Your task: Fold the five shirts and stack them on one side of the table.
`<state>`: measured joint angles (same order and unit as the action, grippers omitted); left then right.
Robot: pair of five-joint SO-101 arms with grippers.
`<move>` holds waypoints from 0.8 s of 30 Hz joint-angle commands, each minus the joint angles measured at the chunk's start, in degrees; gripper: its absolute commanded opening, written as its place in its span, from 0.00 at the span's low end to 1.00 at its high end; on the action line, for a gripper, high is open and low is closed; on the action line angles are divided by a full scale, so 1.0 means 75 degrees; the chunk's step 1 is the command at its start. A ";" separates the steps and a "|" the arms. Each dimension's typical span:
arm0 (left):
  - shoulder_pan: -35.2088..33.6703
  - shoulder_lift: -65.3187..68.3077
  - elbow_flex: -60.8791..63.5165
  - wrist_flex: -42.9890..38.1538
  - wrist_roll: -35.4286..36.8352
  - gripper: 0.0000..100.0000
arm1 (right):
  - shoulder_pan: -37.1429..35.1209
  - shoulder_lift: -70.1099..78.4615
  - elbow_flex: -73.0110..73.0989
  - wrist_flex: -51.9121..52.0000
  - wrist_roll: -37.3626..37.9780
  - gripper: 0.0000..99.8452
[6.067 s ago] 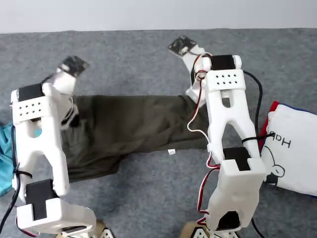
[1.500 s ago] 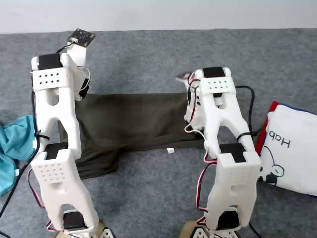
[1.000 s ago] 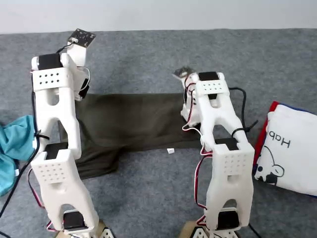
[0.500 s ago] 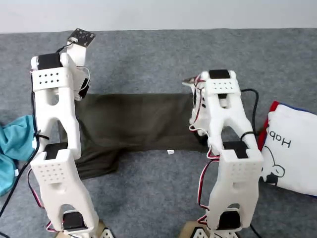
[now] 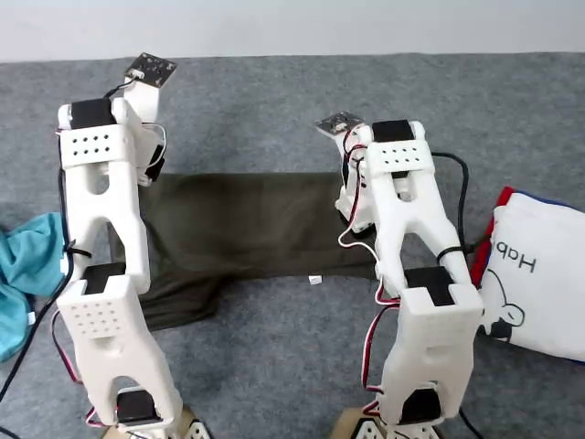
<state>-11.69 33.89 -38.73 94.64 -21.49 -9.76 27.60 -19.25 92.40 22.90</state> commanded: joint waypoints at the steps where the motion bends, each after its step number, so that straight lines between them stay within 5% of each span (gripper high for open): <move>1: 0.0047 -0.0504 -0.0182 0.0059 0.0035 0.01 | -0.0041 0.0287 -0.0352 0.0111 -0.0035 0.01; 7: 0.0023 -0.0504 -0.0182 0.0059 0.0035 0.01 | -0.0088 0.0639 -0.0363 0.1424 -0.0023 0.01; 17: 0.0070 -0.0504 -0.0182 0.0000 0.0035 0.01 | 0.0111 -0.1764 0.1325 0.1389 0.0035 0.01; 24: 0.0082 -0.0504 -0.0182 0.0000 0.0035 0.01 | 0.0111 -0.1975 0.1254 -0.0838 0.0023 0.01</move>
<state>-11.69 33.89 -38.73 94.64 -21.49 -9.76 15.91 -9.49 93.98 22.90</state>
